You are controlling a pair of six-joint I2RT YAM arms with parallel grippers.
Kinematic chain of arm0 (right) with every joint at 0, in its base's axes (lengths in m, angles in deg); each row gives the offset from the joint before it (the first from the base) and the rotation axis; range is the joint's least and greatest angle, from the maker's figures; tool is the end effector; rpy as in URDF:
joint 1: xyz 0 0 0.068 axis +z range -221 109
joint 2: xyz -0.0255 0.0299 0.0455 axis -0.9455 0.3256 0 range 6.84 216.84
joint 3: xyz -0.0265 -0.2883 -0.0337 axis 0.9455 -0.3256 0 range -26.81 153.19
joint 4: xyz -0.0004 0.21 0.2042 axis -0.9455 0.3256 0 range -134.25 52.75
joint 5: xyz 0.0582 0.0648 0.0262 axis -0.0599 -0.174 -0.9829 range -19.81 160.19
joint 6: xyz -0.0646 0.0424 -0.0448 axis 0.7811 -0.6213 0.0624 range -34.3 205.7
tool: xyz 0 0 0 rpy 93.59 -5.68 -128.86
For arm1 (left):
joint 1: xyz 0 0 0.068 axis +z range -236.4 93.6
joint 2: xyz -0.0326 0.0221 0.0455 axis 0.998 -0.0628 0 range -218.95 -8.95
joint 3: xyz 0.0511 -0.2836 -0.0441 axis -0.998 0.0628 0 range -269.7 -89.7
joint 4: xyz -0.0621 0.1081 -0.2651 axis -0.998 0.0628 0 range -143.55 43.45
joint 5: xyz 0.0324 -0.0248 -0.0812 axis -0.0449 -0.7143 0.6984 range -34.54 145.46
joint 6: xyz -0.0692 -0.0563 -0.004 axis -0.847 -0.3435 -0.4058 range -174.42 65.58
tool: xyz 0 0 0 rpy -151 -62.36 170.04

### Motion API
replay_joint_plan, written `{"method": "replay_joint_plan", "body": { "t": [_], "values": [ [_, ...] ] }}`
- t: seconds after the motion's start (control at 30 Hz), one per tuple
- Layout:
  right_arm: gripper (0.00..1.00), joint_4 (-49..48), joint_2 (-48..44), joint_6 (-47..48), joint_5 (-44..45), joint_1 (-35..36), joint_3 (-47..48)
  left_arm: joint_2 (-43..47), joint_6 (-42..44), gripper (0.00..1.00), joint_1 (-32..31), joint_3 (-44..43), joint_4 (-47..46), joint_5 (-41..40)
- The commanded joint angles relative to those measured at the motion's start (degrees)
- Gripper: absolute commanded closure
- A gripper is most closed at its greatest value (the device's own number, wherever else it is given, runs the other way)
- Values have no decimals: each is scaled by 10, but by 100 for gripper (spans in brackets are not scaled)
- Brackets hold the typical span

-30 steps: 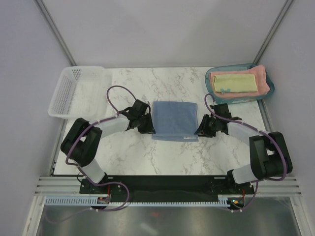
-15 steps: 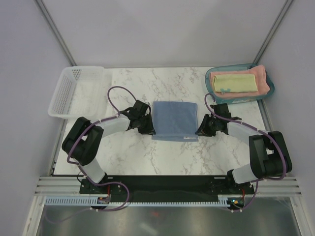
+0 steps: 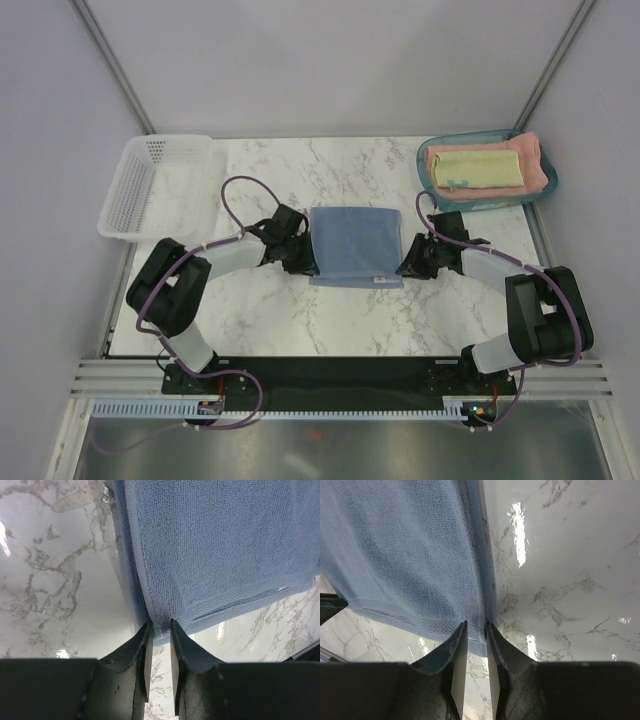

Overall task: Fold and stack the towels
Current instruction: Fold the towel

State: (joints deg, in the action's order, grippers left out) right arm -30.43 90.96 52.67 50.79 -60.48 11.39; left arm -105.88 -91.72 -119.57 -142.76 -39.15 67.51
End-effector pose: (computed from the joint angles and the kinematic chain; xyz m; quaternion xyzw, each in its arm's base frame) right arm 0.2930 0.0811 0.1083 0.1426 0.9418 0.2465 0.1786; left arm 0.3058 -0.2198 0.1159 -0.0058 0.9570 -0.2393 0.1638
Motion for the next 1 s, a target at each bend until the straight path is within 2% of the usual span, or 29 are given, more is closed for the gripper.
{"method": "replay_joint_plan", "body": {
  "t": [0.0, 0.17, 0.33, 0.37, 0.97],
  "values": [
    [71, -9, -4, -10, 6, 5, -2, 1, -13, 73, -10, -10, -23, 16],
    [76, -9, -4, -10, 8, 6, 0, 2, -10, 77, -10, -11, -23, 6],
    [100, -5, -10, -5, 10, 6, 7, 5, -3, 91, -10, -20, -14, -1],
    [100, -4, -11, -5, 11, 6, 8, 6, -3, 98, -10, -24, -12, -1],
    [100, 49, -69, 15, 1, 6, 53, 61, 47, 98, -10, -49, 61, -12]
  ]
}}
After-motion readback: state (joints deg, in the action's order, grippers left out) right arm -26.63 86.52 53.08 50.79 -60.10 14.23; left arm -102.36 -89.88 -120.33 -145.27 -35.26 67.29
